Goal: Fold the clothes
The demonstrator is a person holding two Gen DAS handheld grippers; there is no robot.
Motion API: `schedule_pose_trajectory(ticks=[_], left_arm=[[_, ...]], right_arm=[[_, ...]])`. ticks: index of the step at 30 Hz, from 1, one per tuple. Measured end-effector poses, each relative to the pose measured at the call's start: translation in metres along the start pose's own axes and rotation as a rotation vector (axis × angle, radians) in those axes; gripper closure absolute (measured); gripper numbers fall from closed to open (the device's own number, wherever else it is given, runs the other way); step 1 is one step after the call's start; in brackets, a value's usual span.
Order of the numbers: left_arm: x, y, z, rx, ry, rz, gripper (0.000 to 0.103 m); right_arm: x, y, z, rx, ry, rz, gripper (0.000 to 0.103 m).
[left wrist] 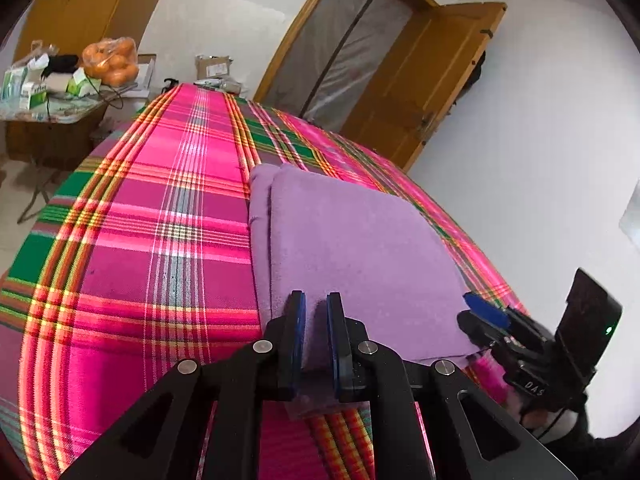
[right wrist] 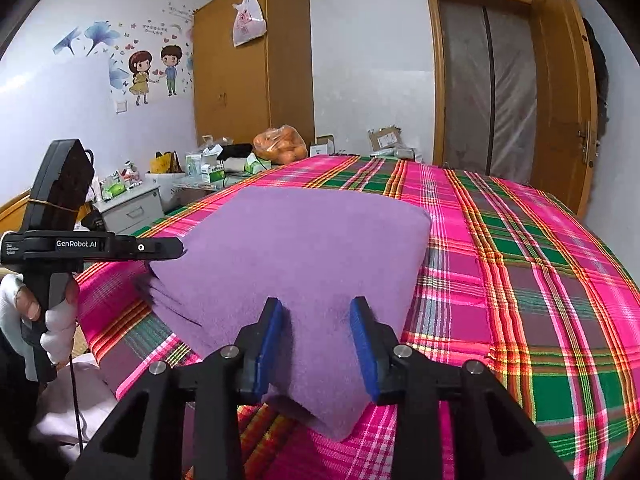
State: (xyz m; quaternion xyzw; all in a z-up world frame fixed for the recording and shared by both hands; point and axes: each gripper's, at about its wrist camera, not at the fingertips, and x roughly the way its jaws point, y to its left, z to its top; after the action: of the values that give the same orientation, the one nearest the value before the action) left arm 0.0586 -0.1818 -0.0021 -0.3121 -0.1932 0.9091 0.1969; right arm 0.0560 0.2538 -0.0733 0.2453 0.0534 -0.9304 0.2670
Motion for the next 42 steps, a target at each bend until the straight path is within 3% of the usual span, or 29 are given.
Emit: schedule_pose_trajectory(ticks=[6,10,15,21,26,29,36,42], left_arm=[[-0.001,-0.001,-0.004,0.022,-0.018,0.002,0.092],[-0.003,0.0,-0.002,0.015,-0.002,-0.001,0.092],[-0.004,-0.004,0.013,0.018,0.021,0.029,0.092],[0.0,-0.005,0.038,0.054,0.003,0.071,0.092],[0.008,-0.006,0.051,0.068,0.001,0.075,0.092],[0.016,-0.007,0.057,0.072,0.011,0.063,0.092],[0.037,-0.004,0.058,0.059,0.073,0.073,0.092],[0.04,-0.01,0.078,0.084,0.048,0.072,0.092]], right_arm=[[0.003,0.002,0.002,-0.005,0.017,-0.002,0.067],[-0.003,-0.014,0.015,0.091,0.038,0.049,0.068],[0.0,-0.033,0.034,0.141,0.008,-0.004,0.068],[0.027,-0.056,0.042,0.281,0.081,0.035,0.068],[0.034,-0.065,0.054,0.276,0.098,0.047,0.068],[0.055,-0.069,0.052,0.268,0.193,0.051,0.068],[0.051,-0.078,0.055,0.323,0.173,0.088,0.068],[0.054,-0.078,0.078,0.298,0.13,0.056,0.068]])
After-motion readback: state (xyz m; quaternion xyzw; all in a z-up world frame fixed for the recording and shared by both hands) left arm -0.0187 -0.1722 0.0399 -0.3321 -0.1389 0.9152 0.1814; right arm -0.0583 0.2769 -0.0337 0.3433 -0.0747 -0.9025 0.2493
